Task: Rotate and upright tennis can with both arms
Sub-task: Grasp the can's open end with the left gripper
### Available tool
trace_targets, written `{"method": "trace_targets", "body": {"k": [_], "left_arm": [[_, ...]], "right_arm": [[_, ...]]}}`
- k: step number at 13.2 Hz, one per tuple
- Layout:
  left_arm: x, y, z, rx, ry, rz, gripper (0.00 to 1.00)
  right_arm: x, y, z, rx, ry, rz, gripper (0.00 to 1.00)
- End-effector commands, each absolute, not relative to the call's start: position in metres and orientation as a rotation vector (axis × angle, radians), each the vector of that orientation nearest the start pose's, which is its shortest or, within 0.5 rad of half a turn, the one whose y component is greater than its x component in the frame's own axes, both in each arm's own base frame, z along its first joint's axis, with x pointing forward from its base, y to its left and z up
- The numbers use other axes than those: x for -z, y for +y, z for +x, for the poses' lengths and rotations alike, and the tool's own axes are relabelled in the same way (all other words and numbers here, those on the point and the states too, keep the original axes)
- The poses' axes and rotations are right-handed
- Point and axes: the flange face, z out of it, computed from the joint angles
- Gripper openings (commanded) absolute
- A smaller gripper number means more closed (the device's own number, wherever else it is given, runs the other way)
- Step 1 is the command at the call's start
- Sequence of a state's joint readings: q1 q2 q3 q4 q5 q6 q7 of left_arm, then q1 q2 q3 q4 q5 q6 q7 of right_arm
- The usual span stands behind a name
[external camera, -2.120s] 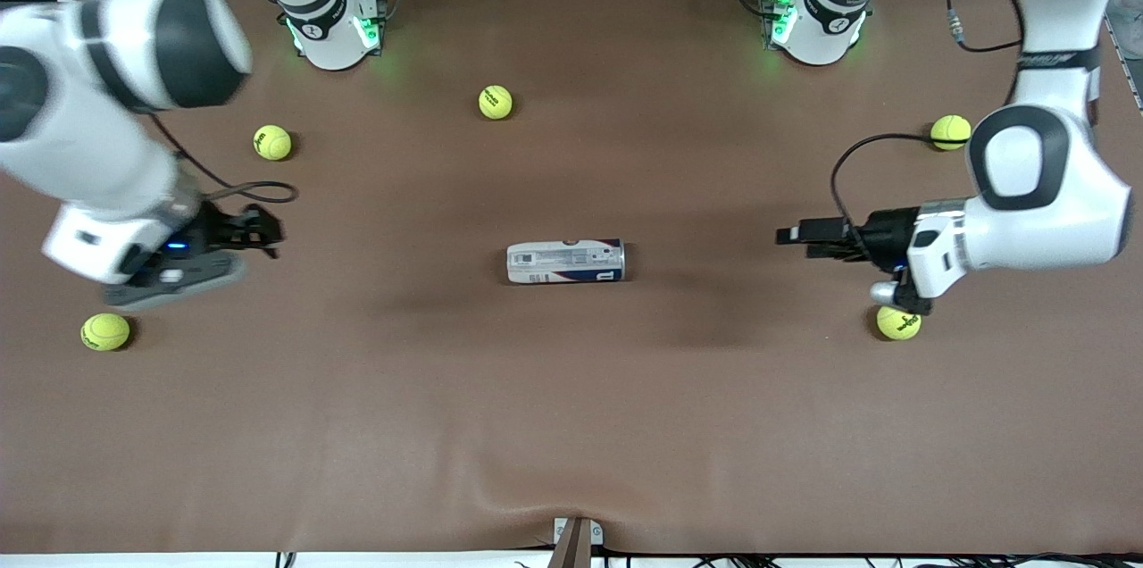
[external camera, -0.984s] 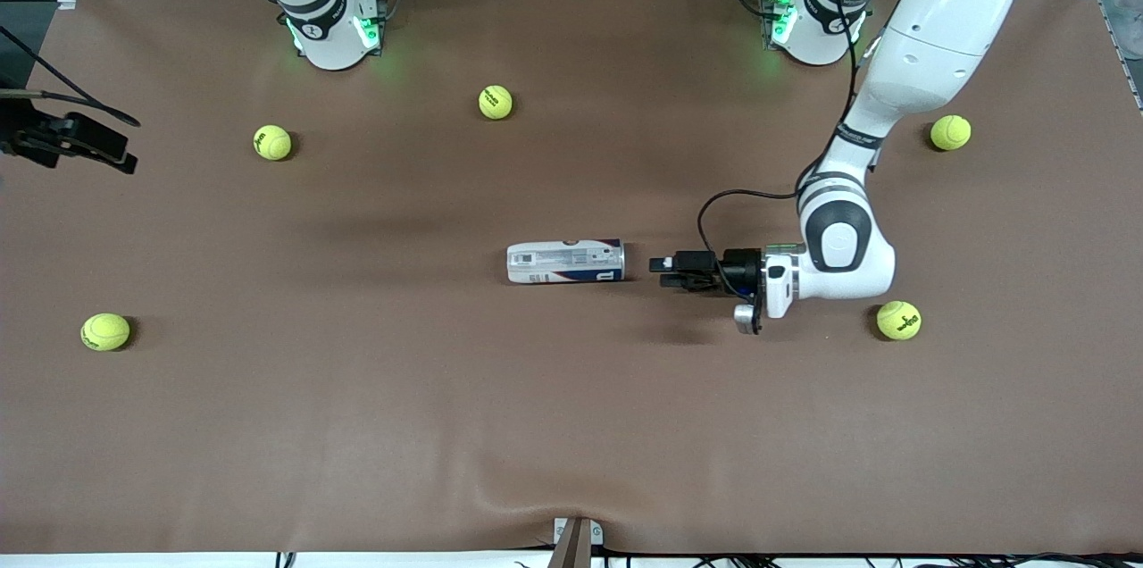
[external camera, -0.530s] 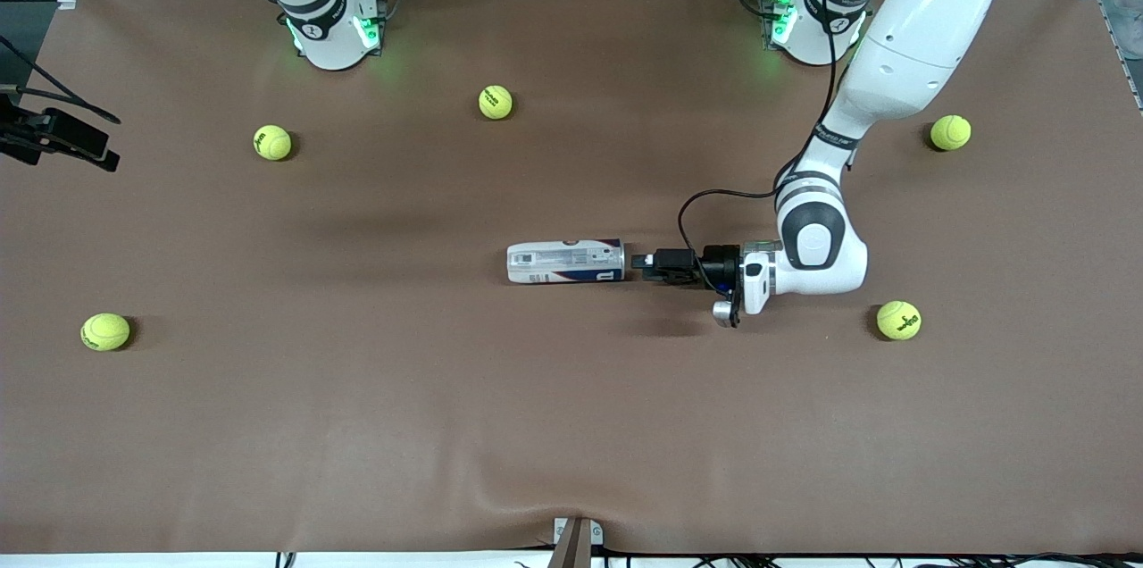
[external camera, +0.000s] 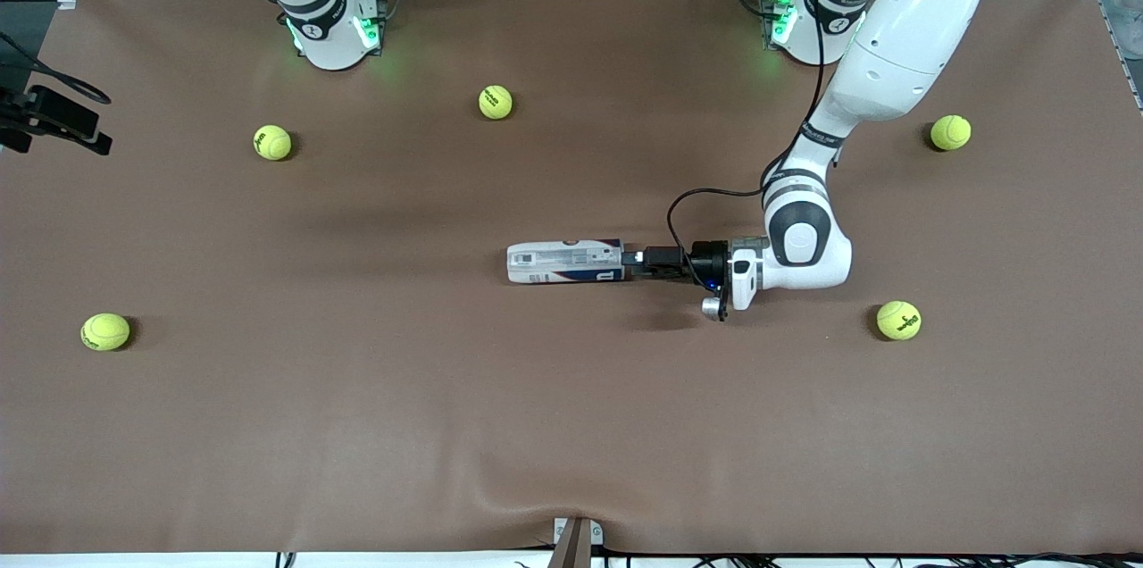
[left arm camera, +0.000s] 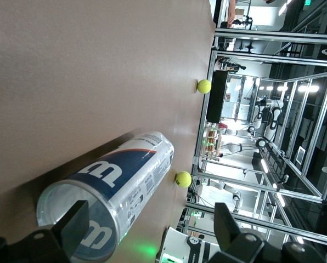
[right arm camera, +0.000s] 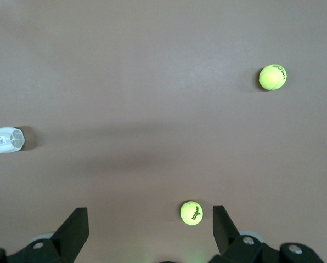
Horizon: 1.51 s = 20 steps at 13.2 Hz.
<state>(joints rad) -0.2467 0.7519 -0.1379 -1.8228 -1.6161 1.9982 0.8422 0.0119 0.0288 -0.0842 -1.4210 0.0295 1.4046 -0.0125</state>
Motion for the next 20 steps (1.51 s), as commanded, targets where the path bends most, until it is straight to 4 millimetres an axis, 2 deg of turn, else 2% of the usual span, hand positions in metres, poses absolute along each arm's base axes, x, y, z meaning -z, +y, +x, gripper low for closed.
{"method": "trace_targets", "body": {"k": [1,3,5,6,7,8,10,12,13,17,20], "left_arm": [[-0.127,-0.303,0.550,0.156,0.105,1.785,1.00],[-0.125,-0.303,0.549,0.160,0.116,1.782,1.00],[-0.120,-0.305,0.547,0.164,0.132,1.776,1.00],[-0.120,-0.305,0.547,0.165,0.131,1.775,0.97],[-0.118,-0.305,0.547,0.165,0.131,1.775,0.83],[-0.119,-0.306,0.547,0.164,0.127,1.775,0.63],[-0.119,-0.306,0.548,0.161,0.125,1.774,0.29],[-0.119,-0.306,0.548,0.160,0.124,1.773,0.08],[-0.119,-0.306,0.548,0.159,0.121,1.772,0.00],[-0.136,-0.308,0.557,0.173,0.137,1.749,0.00],[-0.170,-0.315,0.576,0.193,0.146,1.720,0.00]], "right_arm": [[-0.669,-0.038,0.542,-0.073,0.077,-3.087,1.00],[-0.667,-0.038,0.542,-0.084,0.094,-3.089,1.00],[-0.667,-0.048,0.541,-0.087,0.103,-3.086,1.00],[-0.666,-0.048,0.540,-0.106,0.103,-3.086,1.00],[-0.665,-0.048,0.539,-0.113,0.103,-3.086,1.00],[-0.666,-0.048,0.539,-0.111,0.103,-3.087,1.00],[-0.666,-0.047,0.539,-0.112,0.102,-3.091,1.00],[-0.666,-0.048,0.539,-0.110,0.105,-3.092,1.00],[-0.666,-0.049,0.539,-0.110,0.105,-3.094,1.00],[-0.663,-0.049,0.542,-0.115,0.107,-3.098,1.00],[-0.662,-0.048,0.542,-0.120,0.102,-3.098,1.00]]}}
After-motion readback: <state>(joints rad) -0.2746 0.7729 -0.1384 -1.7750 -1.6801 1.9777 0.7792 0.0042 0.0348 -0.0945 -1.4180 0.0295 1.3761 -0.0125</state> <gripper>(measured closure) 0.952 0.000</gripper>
